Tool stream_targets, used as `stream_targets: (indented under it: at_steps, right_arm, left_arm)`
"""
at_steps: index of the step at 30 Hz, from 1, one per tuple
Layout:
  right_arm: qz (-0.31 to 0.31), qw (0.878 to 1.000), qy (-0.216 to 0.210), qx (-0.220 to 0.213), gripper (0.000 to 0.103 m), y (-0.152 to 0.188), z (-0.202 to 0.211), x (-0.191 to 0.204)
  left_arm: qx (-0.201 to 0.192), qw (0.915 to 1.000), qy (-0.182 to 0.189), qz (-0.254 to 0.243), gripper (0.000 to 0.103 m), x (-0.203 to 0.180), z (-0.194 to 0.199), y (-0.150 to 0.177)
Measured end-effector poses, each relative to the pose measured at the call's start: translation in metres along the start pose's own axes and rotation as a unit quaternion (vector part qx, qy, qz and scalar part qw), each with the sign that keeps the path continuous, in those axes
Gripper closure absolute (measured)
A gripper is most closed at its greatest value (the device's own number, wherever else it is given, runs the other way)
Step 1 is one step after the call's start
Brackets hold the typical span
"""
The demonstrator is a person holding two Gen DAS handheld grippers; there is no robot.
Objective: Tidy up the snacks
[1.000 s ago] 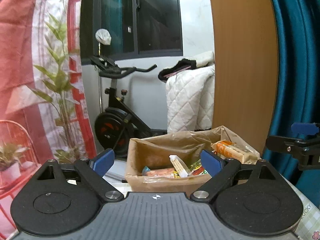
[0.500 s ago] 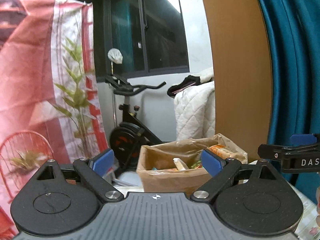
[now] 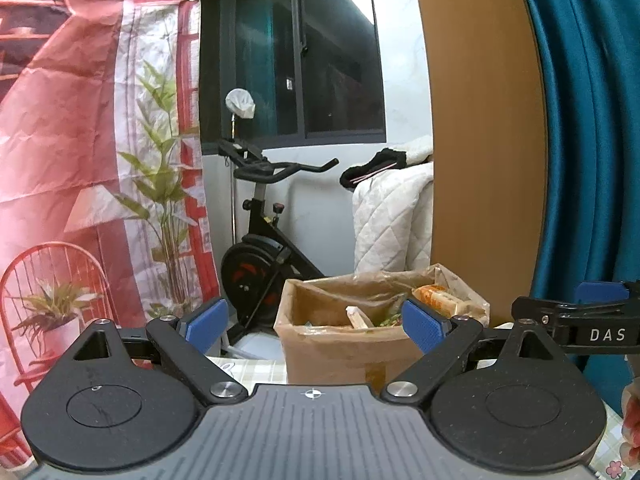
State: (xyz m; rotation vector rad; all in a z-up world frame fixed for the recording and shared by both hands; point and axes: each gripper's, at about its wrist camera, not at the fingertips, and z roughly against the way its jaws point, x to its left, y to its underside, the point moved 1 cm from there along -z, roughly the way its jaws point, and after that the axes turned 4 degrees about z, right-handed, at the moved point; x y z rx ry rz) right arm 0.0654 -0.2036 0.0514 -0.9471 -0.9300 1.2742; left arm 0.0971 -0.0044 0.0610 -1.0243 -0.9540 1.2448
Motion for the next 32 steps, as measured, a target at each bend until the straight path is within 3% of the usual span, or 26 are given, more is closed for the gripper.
stream_targets:
  at_steps: [32]
  right_arm:
    - [0.017, 1.0, 0.01, 0.008, 0.001, 0.001, -0.007, 0.002]
  left_arm:
    - [0.041, 0.9984, -0.006, 0.039, 0.008, -0.002, -0.014, 0.008]
